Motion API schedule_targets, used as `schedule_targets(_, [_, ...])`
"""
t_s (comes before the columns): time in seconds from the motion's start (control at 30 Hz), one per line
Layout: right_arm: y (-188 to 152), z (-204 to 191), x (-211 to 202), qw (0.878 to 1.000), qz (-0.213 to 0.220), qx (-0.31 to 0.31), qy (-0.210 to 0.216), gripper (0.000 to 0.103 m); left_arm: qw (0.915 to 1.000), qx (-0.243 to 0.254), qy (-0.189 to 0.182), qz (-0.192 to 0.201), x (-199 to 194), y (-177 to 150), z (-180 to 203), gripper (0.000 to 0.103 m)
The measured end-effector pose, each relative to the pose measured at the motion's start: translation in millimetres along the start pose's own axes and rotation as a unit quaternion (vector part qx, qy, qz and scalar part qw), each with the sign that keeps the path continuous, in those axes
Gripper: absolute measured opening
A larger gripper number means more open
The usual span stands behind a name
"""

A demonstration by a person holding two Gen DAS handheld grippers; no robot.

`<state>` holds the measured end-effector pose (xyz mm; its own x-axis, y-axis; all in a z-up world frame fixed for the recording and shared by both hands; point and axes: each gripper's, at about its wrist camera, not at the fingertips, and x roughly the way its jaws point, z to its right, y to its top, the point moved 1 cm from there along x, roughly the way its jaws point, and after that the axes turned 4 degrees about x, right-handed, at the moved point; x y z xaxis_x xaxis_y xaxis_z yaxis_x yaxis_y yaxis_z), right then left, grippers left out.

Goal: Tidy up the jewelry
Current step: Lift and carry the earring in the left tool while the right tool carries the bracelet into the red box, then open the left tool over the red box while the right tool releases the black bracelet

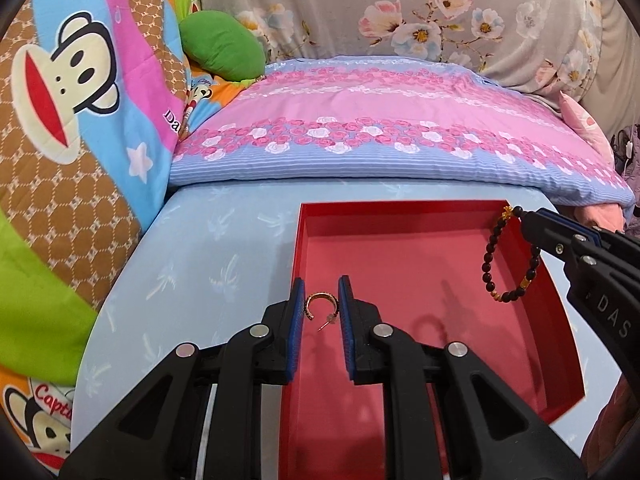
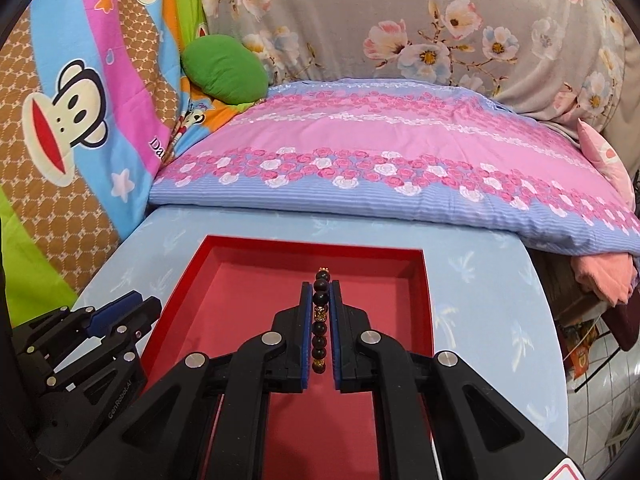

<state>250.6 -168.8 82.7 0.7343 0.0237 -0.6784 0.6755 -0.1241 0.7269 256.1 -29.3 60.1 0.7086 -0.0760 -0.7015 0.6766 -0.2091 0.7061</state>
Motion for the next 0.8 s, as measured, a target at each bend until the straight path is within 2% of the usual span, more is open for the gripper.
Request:
schedule_targets(0.17, [14, 1, 21, 1.000, -0.006, -0.002, -0.007, 0.008, 1.0000, 0.000, 0.003, -0.007, 22, 14, -1, 0.017])
schedule_targets(0.5, [13, 10, 55, 0.999, -0.037, 0.009, -0.020, 0.008, 0.9996, 0.002, 0.006, -0.029, 50, 16, 3, 0.018])
schedule_targets(0.57, [13, 11, 56, 0.999, -0.035, 0.011, -0.023, 0.012, 0.9995, 0.001, 0.008, -0.030, 52, 15, 3, 0.019])
schedule_targets(0.6, [13, 12, 56, 0.999, -0.033, 0.011, -0.026, 0.014, 0.9994, 0.000, 0.011, -0.031, 52, 15, 3, 0.026])
schedule_targets(0.63, [13, 12, 55, 0.999, -0.033, 0.011, -0.026, 0.018, 0.9994, -0.001, 0.015, -0.032, 53, 16, 3, 0.039])
schedule_targets(0.7, [13, 12, 52, 0.999, -0.027, 0.011, -0.028, 0.027, 0.9994, -0.003, 0.024, -0.026, 51, 16, 2, 0.047])
schedule_targets(0.8, [15, 9, 43, 0.999, -0.015, 0.005, -0.033, 0.035, 0.9994, -0.002, 0.025, -0.024, 48, 16, 2, 0.050])
